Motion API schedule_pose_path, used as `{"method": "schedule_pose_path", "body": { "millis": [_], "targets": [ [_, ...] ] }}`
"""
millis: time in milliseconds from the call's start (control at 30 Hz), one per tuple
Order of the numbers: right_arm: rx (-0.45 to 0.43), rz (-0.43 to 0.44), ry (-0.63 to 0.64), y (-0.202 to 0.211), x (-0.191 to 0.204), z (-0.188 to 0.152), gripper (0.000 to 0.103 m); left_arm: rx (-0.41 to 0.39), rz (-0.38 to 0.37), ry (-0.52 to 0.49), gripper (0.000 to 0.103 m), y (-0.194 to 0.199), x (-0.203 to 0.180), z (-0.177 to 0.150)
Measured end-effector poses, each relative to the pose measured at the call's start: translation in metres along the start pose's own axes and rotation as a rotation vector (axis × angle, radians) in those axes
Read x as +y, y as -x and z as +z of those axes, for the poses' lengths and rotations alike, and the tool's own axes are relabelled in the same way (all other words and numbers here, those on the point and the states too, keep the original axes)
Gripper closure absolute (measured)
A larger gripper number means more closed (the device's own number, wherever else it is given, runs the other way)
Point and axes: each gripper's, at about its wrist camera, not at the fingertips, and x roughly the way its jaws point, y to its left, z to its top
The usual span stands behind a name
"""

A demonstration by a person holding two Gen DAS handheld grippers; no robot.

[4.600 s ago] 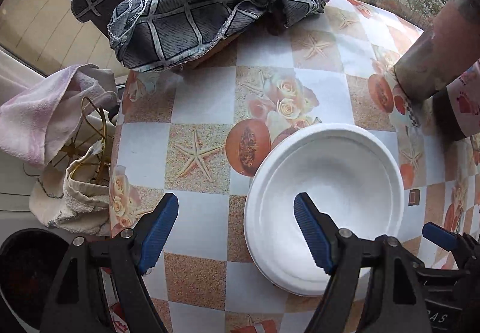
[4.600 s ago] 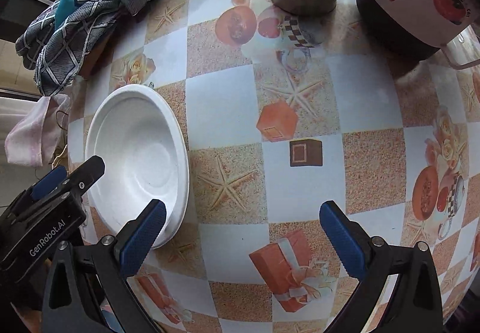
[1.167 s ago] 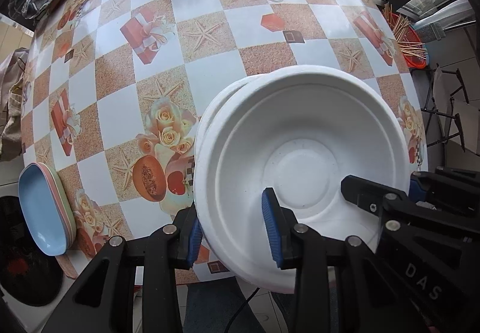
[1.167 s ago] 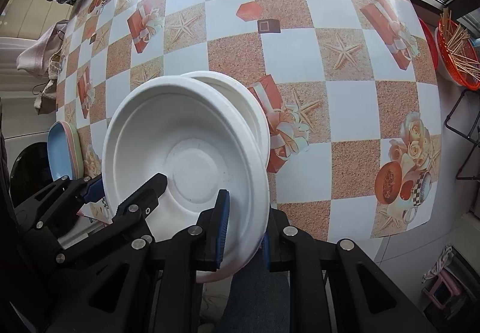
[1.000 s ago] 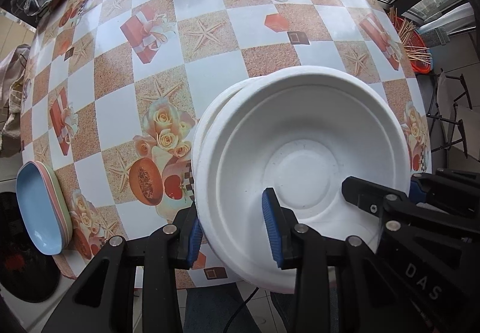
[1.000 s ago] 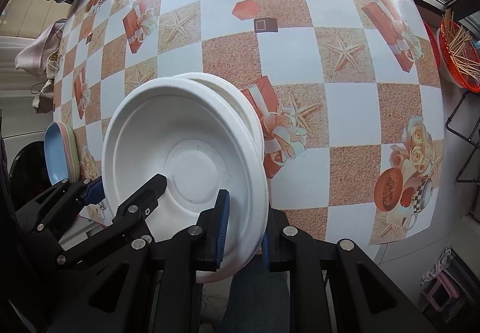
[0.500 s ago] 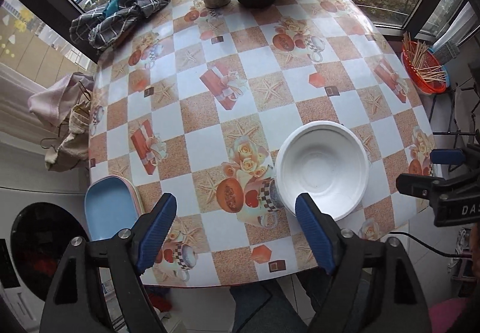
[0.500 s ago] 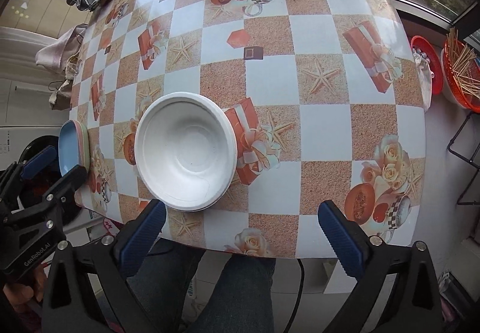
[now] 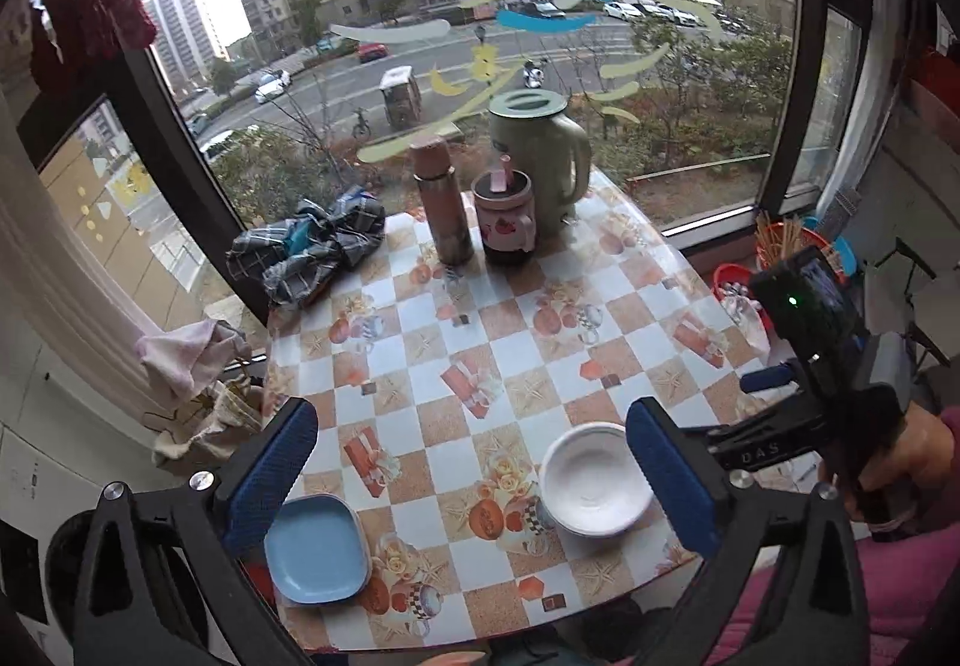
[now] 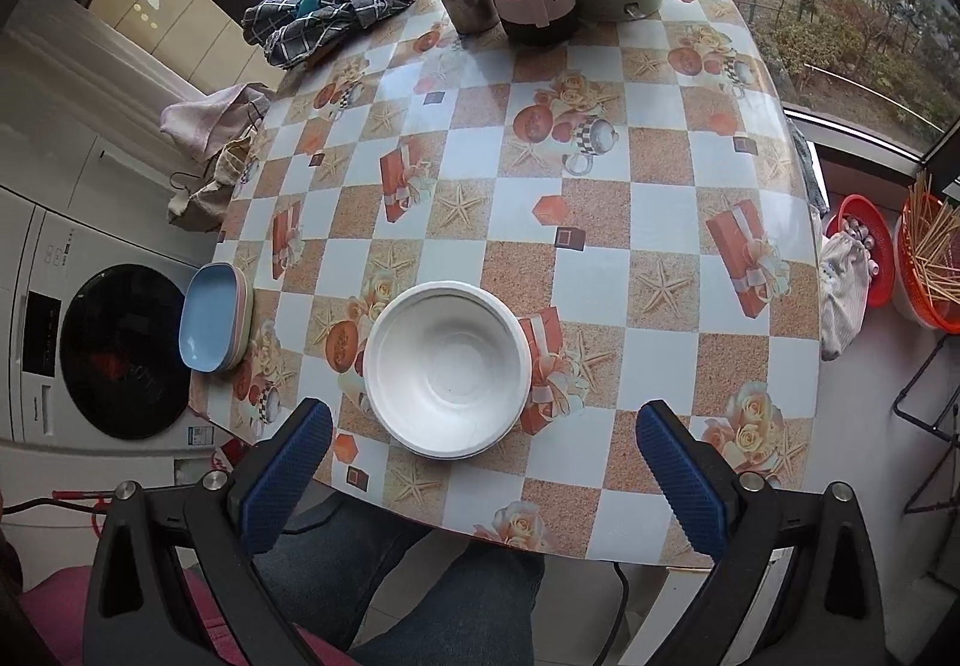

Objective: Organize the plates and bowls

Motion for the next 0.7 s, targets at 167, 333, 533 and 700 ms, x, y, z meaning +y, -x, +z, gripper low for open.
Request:
{"method": "schedule_pose_path", "body": {
  "millis": [167,333,533,700],
  "targets": [
    [0.044,-0.028,-0.015,-0.008,0.001,0.010,0.001,0.258,0.015,-0.124,0.000,-0.053,-0.039,-0.006],
    [0.089,-0.028,-0.082,-0.016,-0.010,0.013,0.001,0.283,0.052,-0.197,0.000,-0.055,-0.053,-0.009],
    [0.163,-0.008,-0.144,-0.033,-0.021,0.010,0.001,0.331,0.094,-0.135,0.000,-0.061,-0.040,-0.014],
    [0.179,-0.014,-0.173,-0.035,-0.027,0.006,0.001,0.340,0.098,-0.149,0.000,-0.064,-0.045,-0.015]
  ]
}}
